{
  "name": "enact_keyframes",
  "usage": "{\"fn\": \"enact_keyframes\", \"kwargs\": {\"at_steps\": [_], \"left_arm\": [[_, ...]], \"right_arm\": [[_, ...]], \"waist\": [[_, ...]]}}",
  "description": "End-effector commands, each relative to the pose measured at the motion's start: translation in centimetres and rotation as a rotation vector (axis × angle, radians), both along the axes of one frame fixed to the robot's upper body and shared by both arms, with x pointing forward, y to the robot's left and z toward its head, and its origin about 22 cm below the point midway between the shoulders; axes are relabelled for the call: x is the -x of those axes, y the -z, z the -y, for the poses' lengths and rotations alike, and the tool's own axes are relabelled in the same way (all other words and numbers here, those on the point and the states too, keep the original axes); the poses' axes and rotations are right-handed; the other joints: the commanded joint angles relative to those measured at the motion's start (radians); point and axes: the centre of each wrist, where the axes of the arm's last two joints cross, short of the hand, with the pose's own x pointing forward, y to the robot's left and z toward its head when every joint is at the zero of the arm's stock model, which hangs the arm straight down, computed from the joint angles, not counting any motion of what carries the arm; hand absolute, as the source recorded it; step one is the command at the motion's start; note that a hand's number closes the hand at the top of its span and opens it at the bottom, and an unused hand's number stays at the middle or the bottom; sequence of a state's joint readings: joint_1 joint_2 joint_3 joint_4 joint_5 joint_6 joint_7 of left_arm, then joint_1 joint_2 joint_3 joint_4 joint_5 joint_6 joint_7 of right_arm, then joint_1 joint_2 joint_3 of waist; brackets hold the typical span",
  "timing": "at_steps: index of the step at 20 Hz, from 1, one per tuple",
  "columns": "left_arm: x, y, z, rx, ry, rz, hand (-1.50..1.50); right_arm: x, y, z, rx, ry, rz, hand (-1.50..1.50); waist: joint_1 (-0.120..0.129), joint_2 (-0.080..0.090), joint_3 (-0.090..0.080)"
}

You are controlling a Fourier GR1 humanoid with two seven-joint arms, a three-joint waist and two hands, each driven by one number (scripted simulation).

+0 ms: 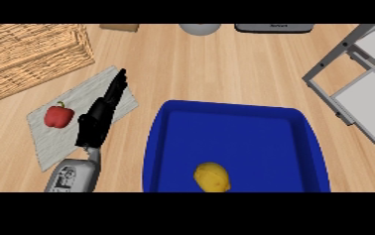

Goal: Pick the tomato from the tray and place it in the tiered shelf

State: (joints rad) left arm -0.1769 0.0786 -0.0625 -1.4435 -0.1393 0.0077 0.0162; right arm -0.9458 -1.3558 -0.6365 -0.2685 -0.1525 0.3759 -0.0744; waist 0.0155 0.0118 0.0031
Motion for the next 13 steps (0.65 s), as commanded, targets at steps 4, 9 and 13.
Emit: {"fn": "enact_keyframes", "kwargs": {"at_steps": [4,9,13], "left_arm": [[-0.2,-0.3,-0.3,-0.006,-0.012,0.006,0.0],[0.0,-0.5,-0.4,0.006,-0.008,-0.003,0.0],[0.3,0.4,-1.1,0.007,-0.032,-0.005,0.0]], "right_arm": [[5.9,0.3,2.7,0.012,0.01,-0.178,-1.5],[7.8,0.3,3.3,0.113,0.008,-0.229,-1.5],[8.3,2.1,3.9,0.081,-0.041,-0.228,-1.5]], "waist": [[-0.015,0.005,0.007],[-0.017,0.004,0.012],[-0.024,0.006,0.012]]}}
